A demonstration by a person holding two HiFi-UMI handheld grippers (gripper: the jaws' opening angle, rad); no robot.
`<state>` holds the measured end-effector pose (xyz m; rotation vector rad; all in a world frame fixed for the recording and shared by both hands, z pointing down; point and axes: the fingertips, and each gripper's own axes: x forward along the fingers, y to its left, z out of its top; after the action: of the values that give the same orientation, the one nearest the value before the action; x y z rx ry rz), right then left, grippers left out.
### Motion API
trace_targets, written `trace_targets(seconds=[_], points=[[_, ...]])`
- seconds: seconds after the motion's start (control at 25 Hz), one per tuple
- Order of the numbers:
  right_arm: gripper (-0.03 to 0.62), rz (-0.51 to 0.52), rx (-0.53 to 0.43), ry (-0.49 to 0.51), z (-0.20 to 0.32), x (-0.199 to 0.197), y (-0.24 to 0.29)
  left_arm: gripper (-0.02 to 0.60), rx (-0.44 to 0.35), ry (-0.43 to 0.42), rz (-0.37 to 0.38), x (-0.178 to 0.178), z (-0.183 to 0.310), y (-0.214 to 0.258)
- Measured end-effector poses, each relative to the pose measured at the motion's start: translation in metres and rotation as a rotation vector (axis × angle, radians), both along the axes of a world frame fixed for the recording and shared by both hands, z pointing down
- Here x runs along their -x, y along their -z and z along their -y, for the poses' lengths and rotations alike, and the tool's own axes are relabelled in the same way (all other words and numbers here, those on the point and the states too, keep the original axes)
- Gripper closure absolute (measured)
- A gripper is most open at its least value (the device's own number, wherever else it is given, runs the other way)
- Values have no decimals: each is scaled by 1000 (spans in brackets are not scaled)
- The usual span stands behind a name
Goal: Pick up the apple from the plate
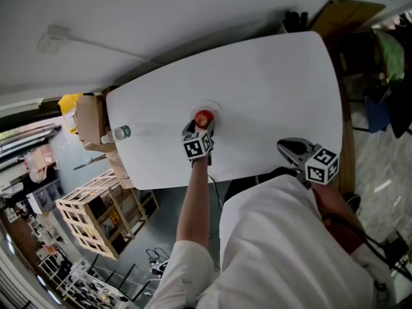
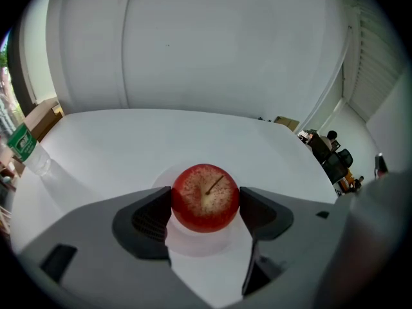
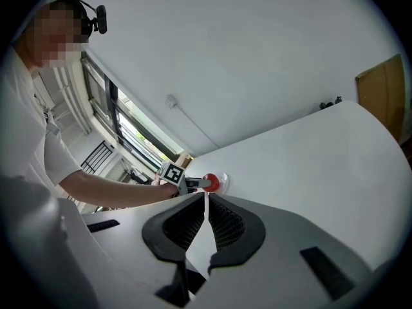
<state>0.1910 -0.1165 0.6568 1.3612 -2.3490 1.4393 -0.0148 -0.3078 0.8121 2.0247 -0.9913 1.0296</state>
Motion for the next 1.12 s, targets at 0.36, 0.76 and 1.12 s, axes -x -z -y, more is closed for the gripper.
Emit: trace_targets(seconds=[0.36, 0.76, 1.12], points=[[549, 27, -23, 16, 7, 1, 2, 250, -16, 11, -62, -4, -12, 27], [549, 58, -41, 58, 4, 21, 4, 250, -73, 51, -184, 7, -39, 82], [549, 36, -90, 66, -14, 45, 28, 252, -157, 94, -328, 31, -80, 145]])
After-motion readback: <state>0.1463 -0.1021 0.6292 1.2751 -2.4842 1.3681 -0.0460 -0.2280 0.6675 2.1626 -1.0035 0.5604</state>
